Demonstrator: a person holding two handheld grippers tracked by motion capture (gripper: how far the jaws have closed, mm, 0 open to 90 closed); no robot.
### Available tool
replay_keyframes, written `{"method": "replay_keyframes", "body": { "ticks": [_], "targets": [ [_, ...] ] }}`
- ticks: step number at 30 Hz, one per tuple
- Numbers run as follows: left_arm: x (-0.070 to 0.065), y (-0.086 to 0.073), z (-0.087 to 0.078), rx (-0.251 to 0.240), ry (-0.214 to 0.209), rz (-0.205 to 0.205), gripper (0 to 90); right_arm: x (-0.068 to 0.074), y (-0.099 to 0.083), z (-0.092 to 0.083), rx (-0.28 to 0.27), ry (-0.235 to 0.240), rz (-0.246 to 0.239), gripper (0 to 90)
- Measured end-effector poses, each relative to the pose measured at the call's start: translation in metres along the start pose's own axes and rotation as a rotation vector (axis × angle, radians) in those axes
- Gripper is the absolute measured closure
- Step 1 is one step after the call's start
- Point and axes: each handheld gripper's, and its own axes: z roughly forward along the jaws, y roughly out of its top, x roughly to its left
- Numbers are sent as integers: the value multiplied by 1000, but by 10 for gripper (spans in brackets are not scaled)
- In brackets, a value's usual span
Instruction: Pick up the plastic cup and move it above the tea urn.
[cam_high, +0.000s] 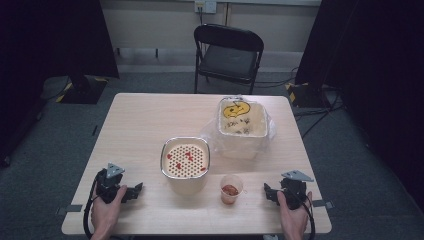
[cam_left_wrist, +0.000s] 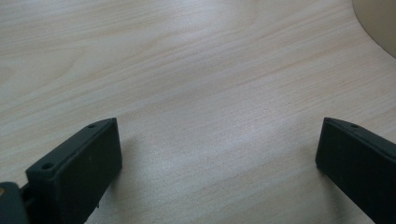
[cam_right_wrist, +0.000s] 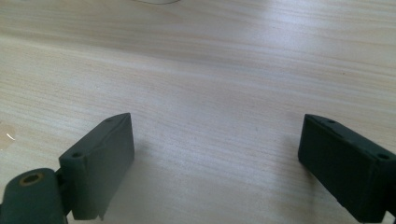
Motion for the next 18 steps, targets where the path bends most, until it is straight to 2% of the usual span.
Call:
{"method": "replay_keyframes", "body": {
  "ticks": [12, 16, 18],
  "targets": [
    [0, 0, 0, 1, 1, 4, 0, 1, 0, 0, -2, -2, 7, 97],
    [0, 0, 0, 0, -3, -3, 0, 1, 3, -3, 3, 51, 30, 151],
    [0, 0, 0, 0, -3, -3, 0, 3, 5, -5, -2, 79, 24, 145]
  ]
}}
